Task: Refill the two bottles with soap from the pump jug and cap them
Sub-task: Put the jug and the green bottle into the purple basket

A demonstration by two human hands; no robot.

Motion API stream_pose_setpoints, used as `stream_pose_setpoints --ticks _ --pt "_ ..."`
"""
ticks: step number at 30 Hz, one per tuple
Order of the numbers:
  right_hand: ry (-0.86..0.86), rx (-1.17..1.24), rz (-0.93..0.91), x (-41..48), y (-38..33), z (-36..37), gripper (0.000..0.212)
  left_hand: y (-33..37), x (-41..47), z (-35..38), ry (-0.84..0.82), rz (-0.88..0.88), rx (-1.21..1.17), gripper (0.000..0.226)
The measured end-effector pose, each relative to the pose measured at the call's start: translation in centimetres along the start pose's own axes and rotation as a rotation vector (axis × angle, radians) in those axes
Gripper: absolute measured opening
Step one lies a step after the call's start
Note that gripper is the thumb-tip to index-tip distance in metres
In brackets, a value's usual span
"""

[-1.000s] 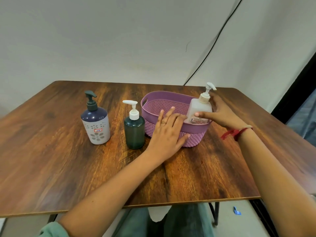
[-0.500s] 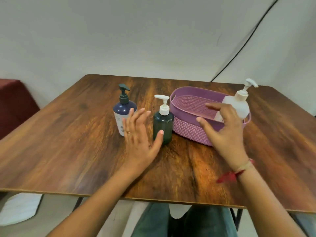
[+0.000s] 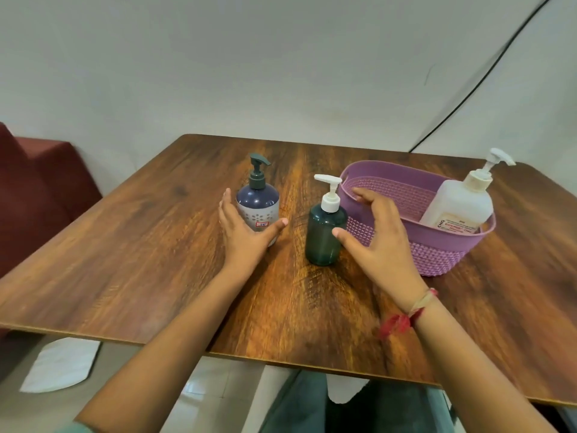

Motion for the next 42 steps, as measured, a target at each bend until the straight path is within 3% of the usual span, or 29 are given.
stream_pose_setpoints --ticks 9,15,25,32,42 --pt "-0.006 0.007 0.014 0.1 0.0 -0.1 0.061 0.0 0.8 0.1 -0.004 -0.020 -0.102 0.088" --pt "-0.104 0.000 0.057 0.2 0.1 2.4 0.070 -0.2 0.9 0.0 -0.012 -0.012 -0.120 0.085" --pt "-0.075 0.003 0.138 0.4 1.0 4.0 0.083 0.0 0.8 0.2 -0.026 -0.005 -0.114 0.085" --pt "-0.017 0.006 0.145 1.0 1.2 4.7 0.067 0.0 0.7 0.1 -0.024 0.003 -0.105 0.084" --pt "0.079 0.147 0.142 2.1 0.6 1.9 0.068 0.4 0.6 0.1 -0.018 0.044 -0.087 0.083"
Point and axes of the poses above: each hand's wrist, its own x-axis towards the middle knuckle, its own z-axis out of the palm, y = z × x, the point moved 7 cm from there along x, towards the middle knuckle, and after that the axes turned 3 degrees about -y, right-handed, at the moved point
